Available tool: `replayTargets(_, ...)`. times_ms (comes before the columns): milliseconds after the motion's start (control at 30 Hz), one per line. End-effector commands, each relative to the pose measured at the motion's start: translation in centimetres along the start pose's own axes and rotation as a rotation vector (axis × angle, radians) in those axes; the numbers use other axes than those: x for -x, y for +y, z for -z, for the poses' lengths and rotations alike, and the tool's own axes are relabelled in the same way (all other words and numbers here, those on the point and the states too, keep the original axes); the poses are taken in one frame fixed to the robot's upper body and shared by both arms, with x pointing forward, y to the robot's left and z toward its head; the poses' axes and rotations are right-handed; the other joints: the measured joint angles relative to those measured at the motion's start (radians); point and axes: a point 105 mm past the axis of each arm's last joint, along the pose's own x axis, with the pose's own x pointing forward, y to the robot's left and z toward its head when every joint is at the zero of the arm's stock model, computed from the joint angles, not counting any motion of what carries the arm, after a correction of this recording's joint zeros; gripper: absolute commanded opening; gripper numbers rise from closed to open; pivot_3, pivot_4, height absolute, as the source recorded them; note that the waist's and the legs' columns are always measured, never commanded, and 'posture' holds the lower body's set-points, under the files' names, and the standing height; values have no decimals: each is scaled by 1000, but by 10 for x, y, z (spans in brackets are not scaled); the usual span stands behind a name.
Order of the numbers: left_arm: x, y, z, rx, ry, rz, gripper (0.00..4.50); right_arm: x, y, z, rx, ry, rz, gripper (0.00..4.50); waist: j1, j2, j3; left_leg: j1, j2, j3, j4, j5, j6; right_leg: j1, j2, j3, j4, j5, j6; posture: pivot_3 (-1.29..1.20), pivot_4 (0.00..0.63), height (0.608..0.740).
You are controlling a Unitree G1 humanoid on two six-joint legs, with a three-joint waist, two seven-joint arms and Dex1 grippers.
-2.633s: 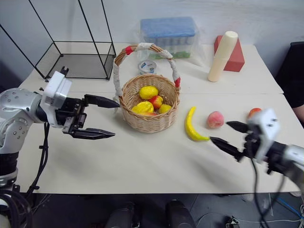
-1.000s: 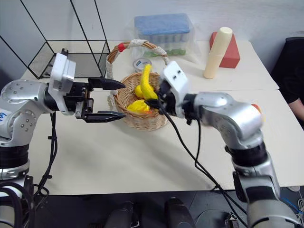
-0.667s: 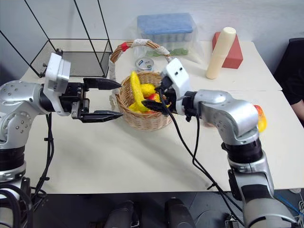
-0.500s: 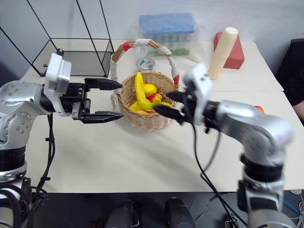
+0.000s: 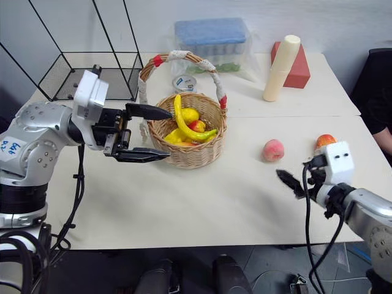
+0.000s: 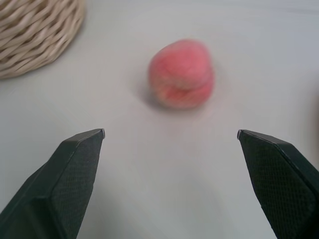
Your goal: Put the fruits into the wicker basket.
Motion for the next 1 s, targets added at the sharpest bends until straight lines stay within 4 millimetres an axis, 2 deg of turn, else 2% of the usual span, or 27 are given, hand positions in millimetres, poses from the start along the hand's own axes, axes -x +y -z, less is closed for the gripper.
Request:
replayTargets(33, 0, 0, -11, -36, -23, 1, 4500, -21, -7, -10, -40, -105, 19, 4447, 3, 0, 0, 1, 0, 0, 0, 0, 0, 0, 0, 0, 0, 0, 0, 0, 150, 740)
replayTargets(267, 1, -1, -10, -44, -6, -11, 4500, -69, -19, -3, -116, -110, 56, 4447, 3, 0, 0, 1, -1, 0, -1, 0, 0, 0, -1, 0, 1, 0, 0, 0, 150, 740)
replayTargets(467, 5, 0, -10, -49, 1, -26, 4500, -90, -16, 11, -114, -45, 33, 4447, 4, 0, 0, 1, -1, -1, 0, 0, 0, 0, -1, 0, 3, 0, 0, 0, 150, 740)
replayTargets(567, 7, 0, -10, -51, 6, -34, 4500, -92, -9, 7, -145, -56, 1, 3890, 4, 0, 0, 1, -1, -1, 0, 0, 0, 0, -1, -1, 4, 0, 0, 0, 150, 740)
replayTargets(633, 8, 0, -9, -50, 8, -41, 4500, -91, -5, 2, -165, -75, -18, 3185, 4, 0, 0, 1, -1, -1, 0, 0, 0, 0, -1, 0, 4, 0, 0, 0, 150, 740)
replayTargets(733, 10, 2, -9, -50, 13, -56, 4500, -85, 2, -6, -162, -107, -63, 2441, 2, 0, 0, 1, -1, -1, 0, 0, 0, 0, -1, -1, 5, 0, 0, 0, 150, 740)
replayTargets(833, 13, 6, -8, -45, 15, -79, 4500, -72, 35, -36, -101, -225, -248, 2378, 1, 1, 0, 1, 0, -1, 0, 0, 0, -1, -1, -1, 5, 0, 0, 0, 150, 740)
replayTargets(933, 18, 9, -6, -33, 22, -107, 4500, -51, 93, -55, -52, -255, -534, 2378, 1, 1, 1, 1, 0, -1, -1, 0, 0, -1, -1, -1, 5, 0, 0, 0, 150, 740)
replayTargets(1000, 20, 9, -5, -31, 23, -112, 4500, -48, 123, -63, -7, -246, -626, 2378, 1, 1, 0, 1, 0, -2, 0, 0, 0, -1, -1, -1, 5, 0, 0, 0, 150, 740)
